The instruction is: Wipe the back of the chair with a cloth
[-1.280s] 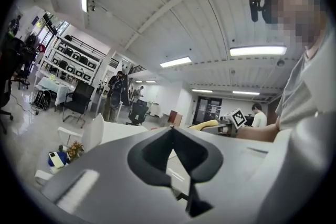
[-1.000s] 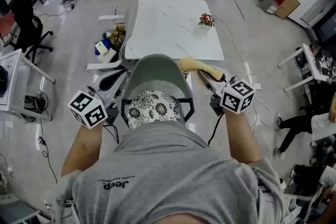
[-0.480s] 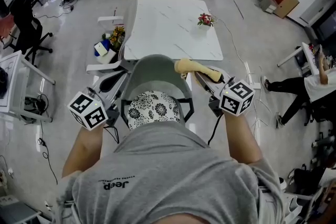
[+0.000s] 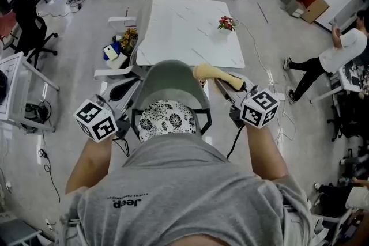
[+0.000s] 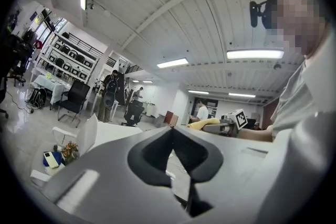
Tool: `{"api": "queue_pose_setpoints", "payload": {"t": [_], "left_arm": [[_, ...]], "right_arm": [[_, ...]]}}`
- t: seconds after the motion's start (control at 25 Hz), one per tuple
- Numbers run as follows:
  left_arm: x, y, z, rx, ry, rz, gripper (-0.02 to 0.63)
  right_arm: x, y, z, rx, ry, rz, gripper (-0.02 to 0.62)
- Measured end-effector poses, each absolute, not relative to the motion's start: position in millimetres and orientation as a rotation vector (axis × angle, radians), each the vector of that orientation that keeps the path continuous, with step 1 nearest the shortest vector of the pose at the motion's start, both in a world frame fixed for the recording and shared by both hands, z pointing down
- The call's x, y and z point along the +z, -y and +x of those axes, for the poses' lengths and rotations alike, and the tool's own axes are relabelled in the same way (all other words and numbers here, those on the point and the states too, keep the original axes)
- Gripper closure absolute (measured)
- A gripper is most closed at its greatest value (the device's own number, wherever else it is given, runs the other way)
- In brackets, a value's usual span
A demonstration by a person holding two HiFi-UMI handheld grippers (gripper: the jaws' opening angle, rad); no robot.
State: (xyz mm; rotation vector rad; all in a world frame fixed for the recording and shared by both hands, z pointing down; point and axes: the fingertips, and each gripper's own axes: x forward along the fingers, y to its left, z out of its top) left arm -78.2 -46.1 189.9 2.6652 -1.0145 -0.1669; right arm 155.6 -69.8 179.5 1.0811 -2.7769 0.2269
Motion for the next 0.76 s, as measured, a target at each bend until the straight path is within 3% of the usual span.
{"api": "queue_pose_setpoints", "payload": {"t": [0.76], "left_arm": [[180.5,49.1,-75.9,-0.171,1.01,2.678,0.548]], "right_arm": [[169.9,75.2,156.2,0.195,2.797,1.078,0.54]]}}
